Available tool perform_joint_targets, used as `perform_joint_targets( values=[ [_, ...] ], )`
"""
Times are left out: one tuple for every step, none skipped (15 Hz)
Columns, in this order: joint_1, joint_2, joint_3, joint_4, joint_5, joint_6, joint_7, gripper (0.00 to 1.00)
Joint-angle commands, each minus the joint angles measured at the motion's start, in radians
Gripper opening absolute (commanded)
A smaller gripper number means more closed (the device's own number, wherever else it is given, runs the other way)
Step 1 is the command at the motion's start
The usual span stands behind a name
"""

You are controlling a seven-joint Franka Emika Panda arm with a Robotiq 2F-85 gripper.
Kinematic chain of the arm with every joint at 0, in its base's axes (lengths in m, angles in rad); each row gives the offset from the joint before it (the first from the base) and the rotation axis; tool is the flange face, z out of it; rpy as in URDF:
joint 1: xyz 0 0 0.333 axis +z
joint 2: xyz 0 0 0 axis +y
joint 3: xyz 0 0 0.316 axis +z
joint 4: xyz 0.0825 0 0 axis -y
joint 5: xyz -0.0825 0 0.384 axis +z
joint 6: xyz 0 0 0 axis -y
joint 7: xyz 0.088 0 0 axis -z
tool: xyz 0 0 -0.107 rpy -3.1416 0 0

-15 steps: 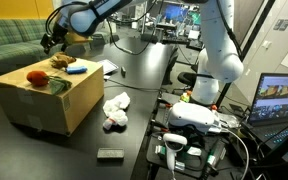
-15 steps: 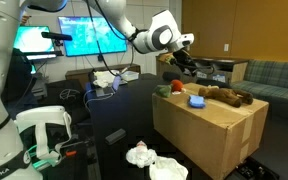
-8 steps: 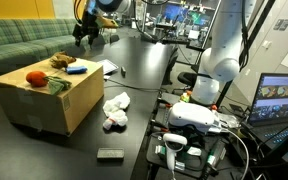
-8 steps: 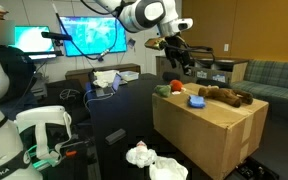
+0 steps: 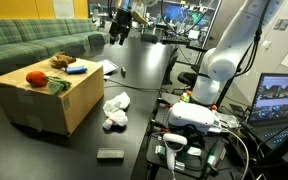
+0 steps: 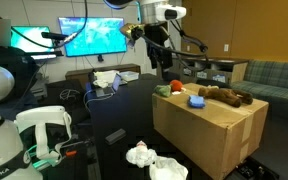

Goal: Pick up the objects that were on the table and put them on top of the box. Pick up the objects that were on top of the box and put them on the table.

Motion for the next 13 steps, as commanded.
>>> perform_joint_targets(
  values=[
    [-0.018,-0.147,-0.043,-0.116,0.042,-0.056,-0.08,1.0],
    [-0.021,-0.169,-0.054,-0.136,0.04,-0.068,-0.09,1.0],
    [-0.022,-0.186,-0.066,-0.148,0.04,-0.085,-0.103,1.0],
    [-0.025,-0.201,-0.077,-0.16,0.039,-0.097,-0.112,1.0],
    [-0.025,-0.214,-0.085,-0.174,0.038,-0.102,-0.122,1.0],
    [-0.027,-0.224,-0.094,-0.182,0.036,-0.109,-0.134,1.0],
    [-0.027,-0.233,-0.099,-0.197,0.033,-0.101,-0.144,1.0],
    [-0.026,-0.237,-0.11,-0.202,0.037,-0.095,-0.162,1.0],
    [-0.026,-0.24,-0.118,-0.213,0.04,-0.08,-0.176,1.0],
    [-0.025,-0.241,-0.125,-0.221,0.043,-0.066,-0.189,1.0],
    [-0.025,-0.235,-0.138,-0.22,0.048,-0.057,-0.208,1.0],
    [-0.031,-0.209,-0.111,-0.196,0.016,-0.091,-0.159,1.0],
    [-0.031,-0.209,-0.119,-0.199,0.02,-0.088,-0.172,1.0]
  ],
)
